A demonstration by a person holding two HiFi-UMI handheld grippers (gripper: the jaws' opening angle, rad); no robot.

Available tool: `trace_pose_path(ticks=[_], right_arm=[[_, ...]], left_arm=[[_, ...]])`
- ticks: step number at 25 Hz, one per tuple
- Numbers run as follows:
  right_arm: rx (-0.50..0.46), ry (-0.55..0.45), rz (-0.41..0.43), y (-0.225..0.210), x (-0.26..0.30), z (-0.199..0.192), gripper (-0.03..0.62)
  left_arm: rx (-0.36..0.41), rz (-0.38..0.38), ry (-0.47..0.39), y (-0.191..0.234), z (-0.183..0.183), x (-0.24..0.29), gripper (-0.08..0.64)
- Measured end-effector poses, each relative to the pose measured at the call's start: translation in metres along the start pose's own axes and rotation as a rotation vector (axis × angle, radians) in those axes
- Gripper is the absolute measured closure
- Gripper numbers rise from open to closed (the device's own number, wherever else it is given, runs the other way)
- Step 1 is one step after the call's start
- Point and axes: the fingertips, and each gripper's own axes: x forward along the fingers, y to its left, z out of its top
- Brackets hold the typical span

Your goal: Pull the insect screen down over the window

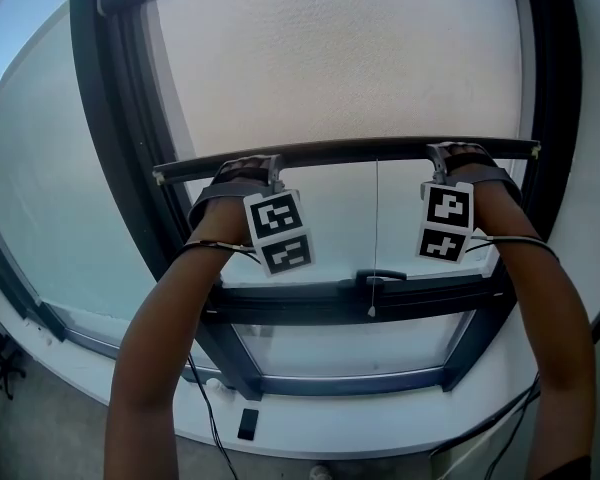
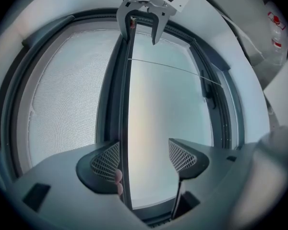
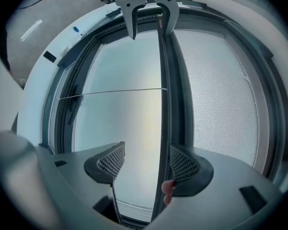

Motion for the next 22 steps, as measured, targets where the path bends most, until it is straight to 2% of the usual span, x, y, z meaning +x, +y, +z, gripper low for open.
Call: trace_pose_path(ticks=[7, 14, 22], right_arm=[[0.033, 0.003, -0.099, 0.003, 0.007, 0.003, 0.316], [0.02, 0.016, -0.027, 0.04, 0.012, 0.005, 0.316], [0.033, 0.02, 0.002, 0.072, 0.017, 0.006, 0.316]], left_arm=[[0.013, 0.107, -0.002, -0.002, -0.002, 0.008, 0.238], [0.016, 0.041, -0.006, -0.04, -0.002, 0.016, 0.239], [-0.002, 0.03, 0.001, -0.07, 0.001, 0.023, 0.238]])
